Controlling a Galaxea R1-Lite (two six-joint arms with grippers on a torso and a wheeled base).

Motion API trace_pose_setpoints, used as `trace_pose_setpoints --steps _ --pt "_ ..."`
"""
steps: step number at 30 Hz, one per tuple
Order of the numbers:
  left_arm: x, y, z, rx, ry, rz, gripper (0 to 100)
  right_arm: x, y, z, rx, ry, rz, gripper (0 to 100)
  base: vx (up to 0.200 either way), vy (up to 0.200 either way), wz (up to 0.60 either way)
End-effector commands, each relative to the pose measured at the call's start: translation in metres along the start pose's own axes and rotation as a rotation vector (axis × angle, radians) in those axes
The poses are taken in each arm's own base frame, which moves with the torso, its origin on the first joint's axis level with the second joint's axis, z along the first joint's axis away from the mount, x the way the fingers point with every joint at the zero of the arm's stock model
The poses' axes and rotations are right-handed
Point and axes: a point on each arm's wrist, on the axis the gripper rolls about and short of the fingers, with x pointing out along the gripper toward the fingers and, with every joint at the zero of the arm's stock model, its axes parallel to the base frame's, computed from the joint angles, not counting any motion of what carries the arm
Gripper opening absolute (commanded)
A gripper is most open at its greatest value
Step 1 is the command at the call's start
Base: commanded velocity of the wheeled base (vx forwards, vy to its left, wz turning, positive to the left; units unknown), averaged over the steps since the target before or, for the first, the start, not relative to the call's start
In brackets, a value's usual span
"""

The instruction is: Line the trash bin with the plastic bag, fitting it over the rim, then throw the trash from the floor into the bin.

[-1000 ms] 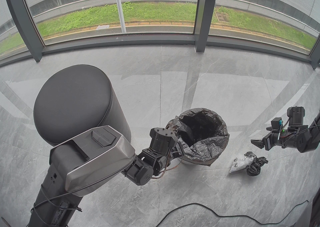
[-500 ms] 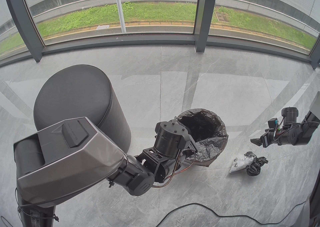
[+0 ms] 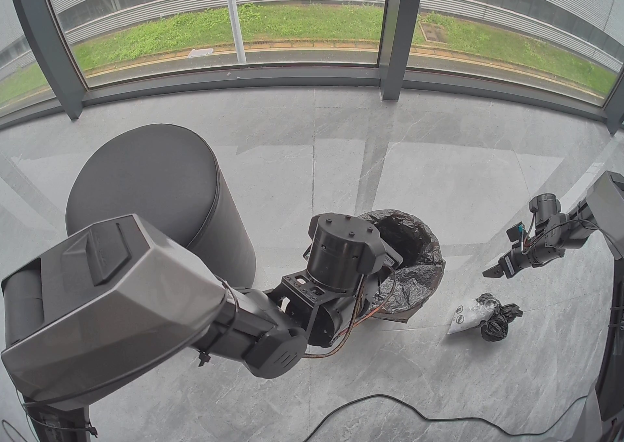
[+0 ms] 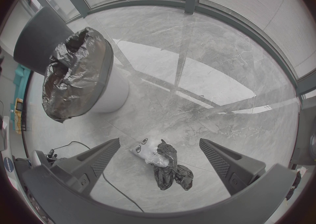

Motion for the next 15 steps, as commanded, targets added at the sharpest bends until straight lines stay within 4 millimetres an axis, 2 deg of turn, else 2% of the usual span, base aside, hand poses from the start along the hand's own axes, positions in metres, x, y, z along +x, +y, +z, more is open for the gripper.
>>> trace_pose_setpoints --steps 1,6,8,12,15 --pt "0.000 -0.014 0.019 -0.043 -0.044 -0.029 0 0.019 0.000 -0.009 -0.007 0.045 0.003 100 -0.200 0.000 0.00" --pt "0.004 -0.007 0.031 -0.048 -0.070 -0.010 0 0.014 0.002 -0.011 -0.017 0.052 0.005 100 -0.200 0.000 0.00" --pt "0.005 -0.003 0.035 -0.034 -0.078 0.002 0 0.009 0.005 -0.012 -0.034 0.058 0.010 100 -0.200 -0.200 0.00" --pt "0.008 0.004 0.048 0.028 -0.106 0.024 0 0.009 0.008 -0.015 -0.075 0.062 0.016 100 0.000 0.000 0.00" --pt "0.006 0.003 0.058 0.019 -0.128 0.022 0 0.011 0.007 -0.013 -0.098 0.044 0.001 100 0.000 0.000 0.00"
